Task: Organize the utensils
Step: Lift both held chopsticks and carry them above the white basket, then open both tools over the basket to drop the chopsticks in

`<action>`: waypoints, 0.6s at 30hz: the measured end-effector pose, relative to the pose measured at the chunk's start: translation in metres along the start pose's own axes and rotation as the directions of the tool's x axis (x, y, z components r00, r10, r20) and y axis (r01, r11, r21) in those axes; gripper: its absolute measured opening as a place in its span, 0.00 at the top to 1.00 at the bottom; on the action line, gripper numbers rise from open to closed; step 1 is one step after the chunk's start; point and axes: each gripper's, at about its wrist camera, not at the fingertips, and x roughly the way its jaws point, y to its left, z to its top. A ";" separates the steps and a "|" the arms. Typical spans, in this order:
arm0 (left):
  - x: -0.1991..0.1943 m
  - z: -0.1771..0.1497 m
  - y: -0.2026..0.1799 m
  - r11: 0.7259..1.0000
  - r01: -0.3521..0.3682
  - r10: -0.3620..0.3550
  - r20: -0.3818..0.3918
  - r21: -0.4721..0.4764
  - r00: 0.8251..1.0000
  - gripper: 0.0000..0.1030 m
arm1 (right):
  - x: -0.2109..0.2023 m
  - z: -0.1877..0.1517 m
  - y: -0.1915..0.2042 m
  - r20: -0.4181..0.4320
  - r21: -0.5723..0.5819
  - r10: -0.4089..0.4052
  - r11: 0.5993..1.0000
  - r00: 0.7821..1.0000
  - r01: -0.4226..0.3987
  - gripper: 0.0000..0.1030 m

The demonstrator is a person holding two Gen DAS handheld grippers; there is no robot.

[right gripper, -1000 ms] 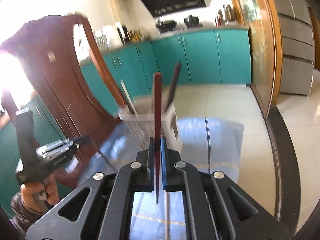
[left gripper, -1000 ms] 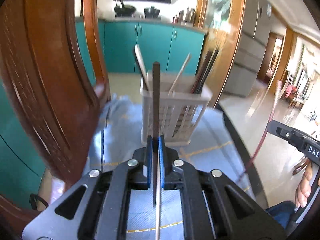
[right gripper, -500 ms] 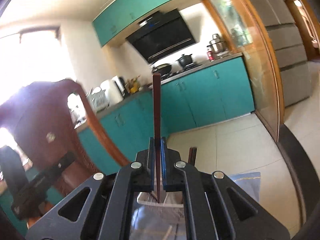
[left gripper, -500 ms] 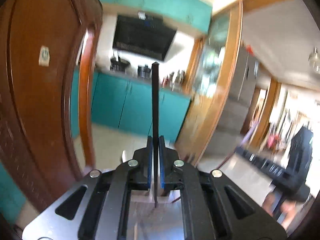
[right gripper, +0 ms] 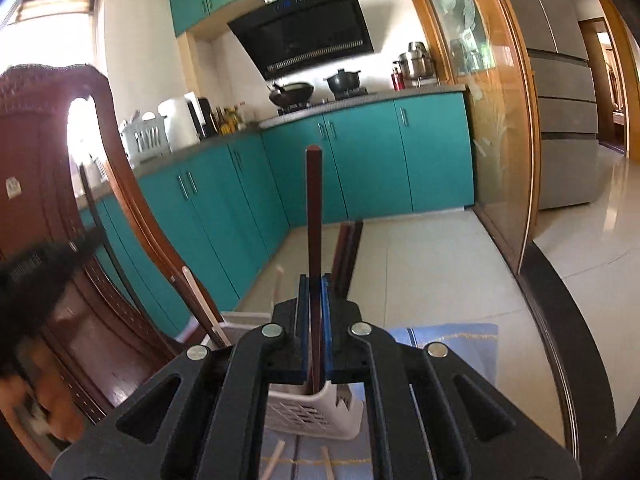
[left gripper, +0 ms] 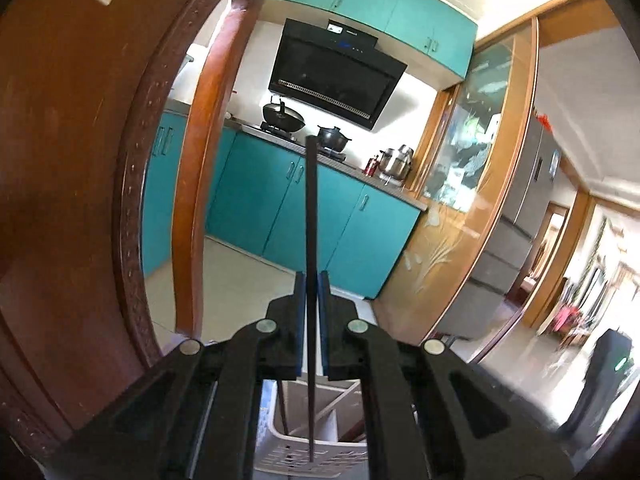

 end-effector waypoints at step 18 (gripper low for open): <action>0.034 -0.043 -0.008 0.986 -0.121 0.125 -0.020 0.118 0.992 0.94 | -0.035 -0.027 0.001 0.010 -0.083 0.047 0.996 0.999 -0.046 0.73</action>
